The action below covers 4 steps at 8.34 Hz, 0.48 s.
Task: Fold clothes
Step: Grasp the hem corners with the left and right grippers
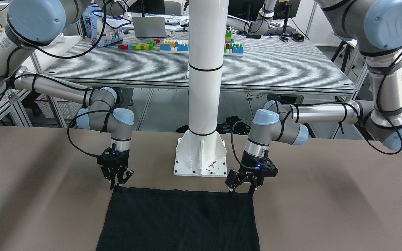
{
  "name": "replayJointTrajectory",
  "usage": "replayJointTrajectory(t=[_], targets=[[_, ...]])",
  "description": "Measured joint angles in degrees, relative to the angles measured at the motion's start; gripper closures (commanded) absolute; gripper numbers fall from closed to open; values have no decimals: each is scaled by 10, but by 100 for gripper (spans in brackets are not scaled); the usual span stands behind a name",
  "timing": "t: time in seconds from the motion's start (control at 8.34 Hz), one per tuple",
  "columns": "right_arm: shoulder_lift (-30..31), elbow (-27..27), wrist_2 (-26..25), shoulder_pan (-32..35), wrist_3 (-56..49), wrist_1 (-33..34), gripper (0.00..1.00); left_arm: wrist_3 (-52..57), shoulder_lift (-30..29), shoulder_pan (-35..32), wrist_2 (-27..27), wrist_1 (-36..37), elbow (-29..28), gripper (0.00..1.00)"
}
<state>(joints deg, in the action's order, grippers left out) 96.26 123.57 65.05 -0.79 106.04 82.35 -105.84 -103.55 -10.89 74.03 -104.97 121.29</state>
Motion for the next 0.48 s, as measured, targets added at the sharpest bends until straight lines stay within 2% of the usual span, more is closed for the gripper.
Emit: replayJointTrajectory(t=[0.36, 0.48], targets=[[-2, 7, 1, 0, 2, -1, 100, -9, 10, 5, -4, 0, 1, 2], [-2, 12, 1, 0, 2, -1, 100, -19, 24, 16, -14, 0, 1, 10]])
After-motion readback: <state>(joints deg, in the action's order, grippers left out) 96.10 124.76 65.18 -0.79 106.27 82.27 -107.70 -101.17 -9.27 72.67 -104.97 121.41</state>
